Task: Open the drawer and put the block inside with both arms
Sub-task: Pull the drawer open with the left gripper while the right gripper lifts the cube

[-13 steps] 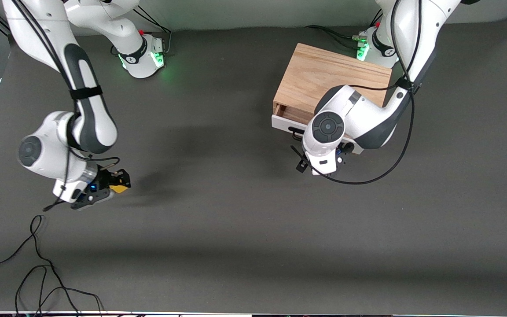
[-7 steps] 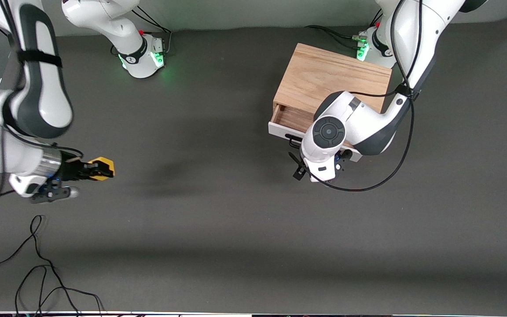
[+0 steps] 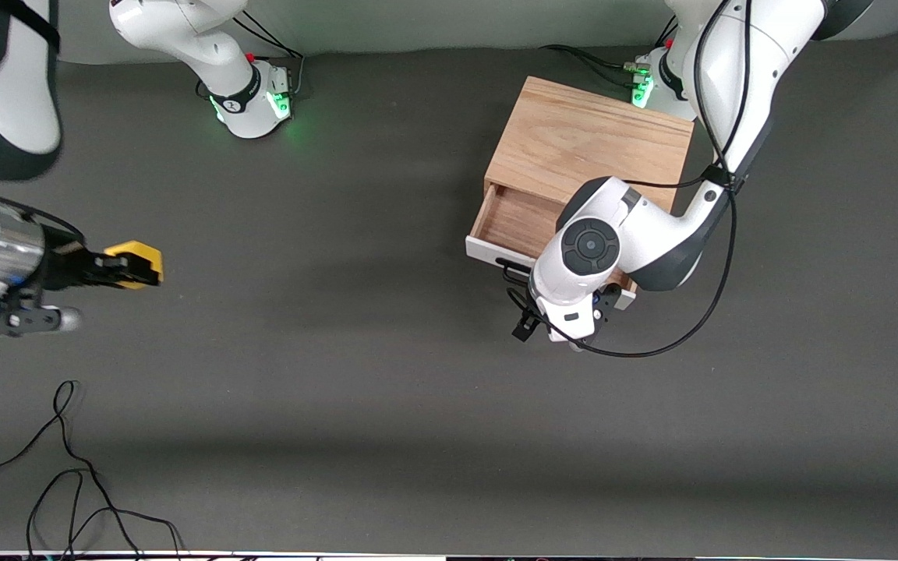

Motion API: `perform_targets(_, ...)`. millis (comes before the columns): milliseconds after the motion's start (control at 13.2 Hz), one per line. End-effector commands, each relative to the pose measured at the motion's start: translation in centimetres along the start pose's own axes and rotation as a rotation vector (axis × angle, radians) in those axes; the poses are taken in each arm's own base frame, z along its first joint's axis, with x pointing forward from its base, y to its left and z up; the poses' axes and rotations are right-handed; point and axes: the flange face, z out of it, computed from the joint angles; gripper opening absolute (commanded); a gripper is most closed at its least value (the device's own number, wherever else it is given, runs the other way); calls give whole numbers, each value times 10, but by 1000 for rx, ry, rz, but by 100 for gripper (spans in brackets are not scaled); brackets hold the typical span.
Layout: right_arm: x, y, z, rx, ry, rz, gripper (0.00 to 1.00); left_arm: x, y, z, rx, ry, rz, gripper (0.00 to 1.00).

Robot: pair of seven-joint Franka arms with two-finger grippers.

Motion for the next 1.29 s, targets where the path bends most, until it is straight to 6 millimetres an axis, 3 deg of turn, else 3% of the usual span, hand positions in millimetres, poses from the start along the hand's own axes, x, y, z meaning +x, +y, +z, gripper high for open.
perform_targets(0, -4, -8, -29, -69, 1, 43, 0, 2, 15, -6, -52, 37, -7, 100)
perform_targets(379, -4, -9, -27, -59, -3, 65, 0, 1, 29, -10, -90, 62, -7, 100)
perform_targets(682, -4, 2, -27, -58, -6, 73, 0, -3, 41, -43, -142, 67, 0, 100)
perform_targets(758, -4, 4, -26, -57, -10, 75, 0, -3, 41, -57, -149, 75, 0, 100)
perform_targets(834, -6, 21, -25, -41, -17, 98, 0, -3, 38, -80, -137, 88, 1, 100)
perform_targets(910, -6, 17, -23, -22, -22, 83, 0, -2, 30, -117, -118, 104, 3, 100)
perform_targets(986, -8, 22, -26, -4, -20, 82, 0, -1, 22, -143, -82, 114, 54, 100)
perform_targets(1137, -10, 18, -31, 6, -9, 63, 0, 18, -6, -197, -7, 113, 170, 100)
perform_targets(1213, -11, 22, -32, -4, -7, 62, 0, 42, -23, -225, 12, 95, 211, 100)
